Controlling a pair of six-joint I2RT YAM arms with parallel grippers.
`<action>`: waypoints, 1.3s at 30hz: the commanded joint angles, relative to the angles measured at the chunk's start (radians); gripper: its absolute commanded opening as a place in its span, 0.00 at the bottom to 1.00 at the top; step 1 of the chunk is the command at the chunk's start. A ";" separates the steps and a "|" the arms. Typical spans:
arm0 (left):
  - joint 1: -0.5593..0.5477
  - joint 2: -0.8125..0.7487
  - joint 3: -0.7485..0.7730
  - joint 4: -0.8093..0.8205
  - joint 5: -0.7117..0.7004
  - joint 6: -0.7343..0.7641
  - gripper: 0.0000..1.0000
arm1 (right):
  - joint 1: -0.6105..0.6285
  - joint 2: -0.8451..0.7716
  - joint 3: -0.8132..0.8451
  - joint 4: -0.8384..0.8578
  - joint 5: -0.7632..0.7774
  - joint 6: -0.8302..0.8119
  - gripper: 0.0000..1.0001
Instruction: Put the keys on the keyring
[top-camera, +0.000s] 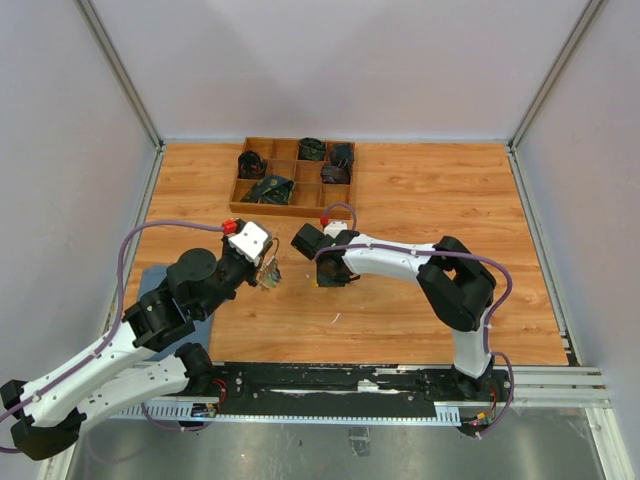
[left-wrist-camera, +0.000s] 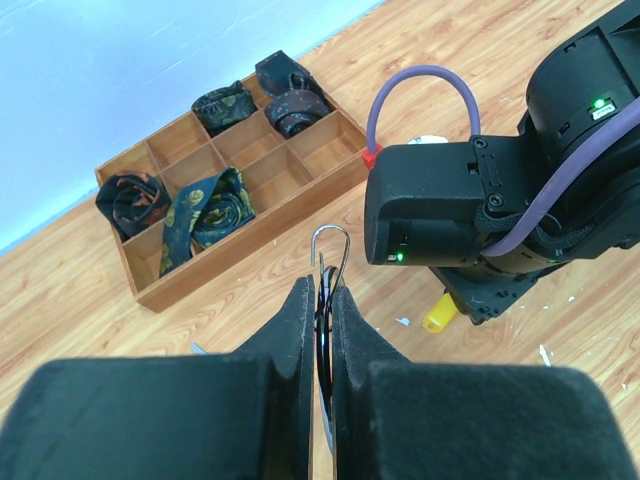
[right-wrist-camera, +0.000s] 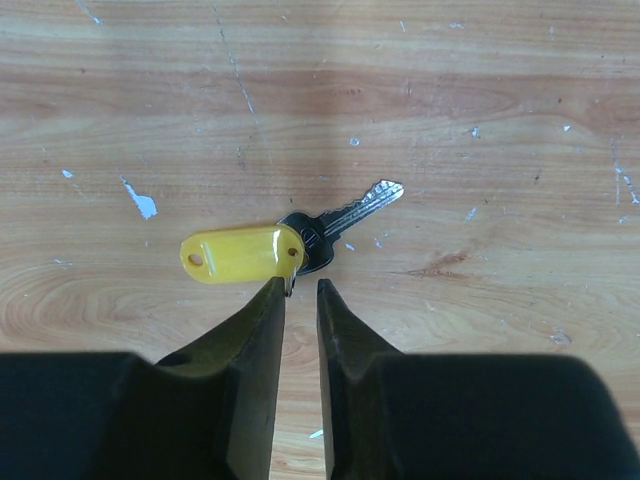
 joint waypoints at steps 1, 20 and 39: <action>0.010 -0.007 0.001 0.046 0.002 0.013 0.00 | 0.017 0.022 0.025 -0.090 0.087 0.035 0.19; 0.009 0.009 0.004 0.057 0.012 0.016 0.00 | 0.017 -0.017 -0.031 -0.035 0.102 -0.052 0.01; 0.009 0.053 0.031 0.055 0.107 0.041 0.00 | -0.132 -0.542 -0.366 0.179 -0.468 -0.841 0.01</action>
